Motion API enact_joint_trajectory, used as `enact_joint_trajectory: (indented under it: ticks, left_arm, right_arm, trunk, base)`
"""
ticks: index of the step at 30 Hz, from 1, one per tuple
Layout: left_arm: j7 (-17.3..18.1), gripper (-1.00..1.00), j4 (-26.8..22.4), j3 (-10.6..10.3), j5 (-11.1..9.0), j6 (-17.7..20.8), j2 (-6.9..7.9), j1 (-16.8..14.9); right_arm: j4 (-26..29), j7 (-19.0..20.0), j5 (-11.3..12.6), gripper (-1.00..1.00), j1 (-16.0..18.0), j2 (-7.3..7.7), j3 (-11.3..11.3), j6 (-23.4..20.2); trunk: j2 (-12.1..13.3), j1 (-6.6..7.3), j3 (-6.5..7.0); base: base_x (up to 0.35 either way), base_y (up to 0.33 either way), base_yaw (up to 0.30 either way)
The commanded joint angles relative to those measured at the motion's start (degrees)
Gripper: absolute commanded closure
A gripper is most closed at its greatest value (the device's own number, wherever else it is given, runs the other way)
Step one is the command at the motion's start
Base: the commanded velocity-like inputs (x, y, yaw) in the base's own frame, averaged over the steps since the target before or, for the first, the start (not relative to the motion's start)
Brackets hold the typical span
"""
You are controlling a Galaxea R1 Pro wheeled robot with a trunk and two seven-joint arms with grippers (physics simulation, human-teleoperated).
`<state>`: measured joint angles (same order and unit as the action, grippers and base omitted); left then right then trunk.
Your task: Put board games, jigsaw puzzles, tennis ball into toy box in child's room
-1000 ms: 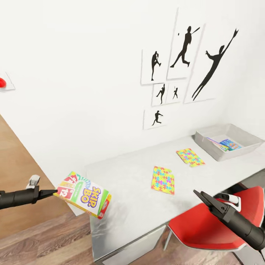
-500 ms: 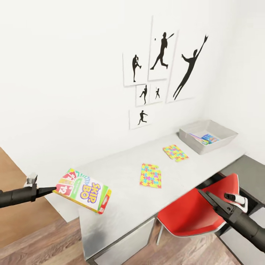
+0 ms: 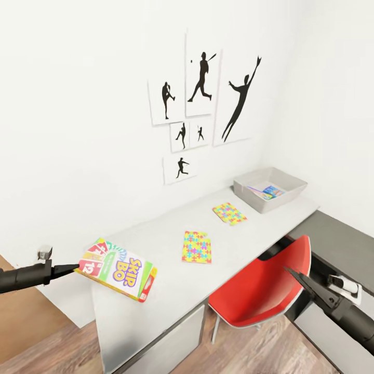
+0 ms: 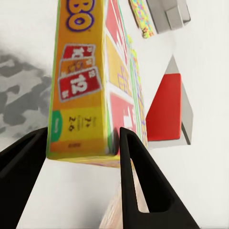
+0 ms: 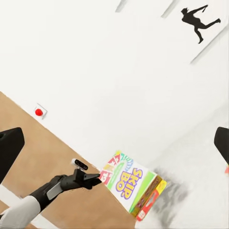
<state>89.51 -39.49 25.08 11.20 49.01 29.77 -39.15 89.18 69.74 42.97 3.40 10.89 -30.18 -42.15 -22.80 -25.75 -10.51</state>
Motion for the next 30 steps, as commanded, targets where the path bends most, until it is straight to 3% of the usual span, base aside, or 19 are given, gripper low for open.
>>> enact_joint_trajectory:
  ticks: [1,7,11,30]
  left_arm:
    - [0.5,1.00,-0.1,0.2,0.5,0.5,-0.01,-0.1]
    - [0.5,1.00,-0.1,0.2,0.5,0.5,0.00,0.0]
    - [0.5,1.00,-0.1,0.2,0.5,0.5,0.01,0.0]
    - [0.5,1.00,-0.1,0.2,0.5,0.5,-0.07,0.0]
  right_arm:
    - [-0.1,1.5,-0.8,-1.00,0.0,0.01,-0.5,0.2]
    - [-0.2,6.9,-5.7,-1.00,-0.1,-0.06,-3.4,1.4]
    - [-0.2,8.4,-7.7,-1.00,-0.1,-0.11,-5.0,2.8]
    - [-1.4,10.2,-8.5,-1.00,-0.2,-0.16,-6.8,3.6]
  trunk:
    - [-0.1,-0.03,-0.05]
    - [-0.1,-0.03,0.33]
    - [-0.1,-0.03,0.58]
    - [-0.1,-0.03,1.77]
  base:
    - [-0.001,0.000,-0.223]
    - [0.000,0.000,-0.223]
    - [0.000,0.000,-0.223]
    - [-0.102,0.000,-0.223]
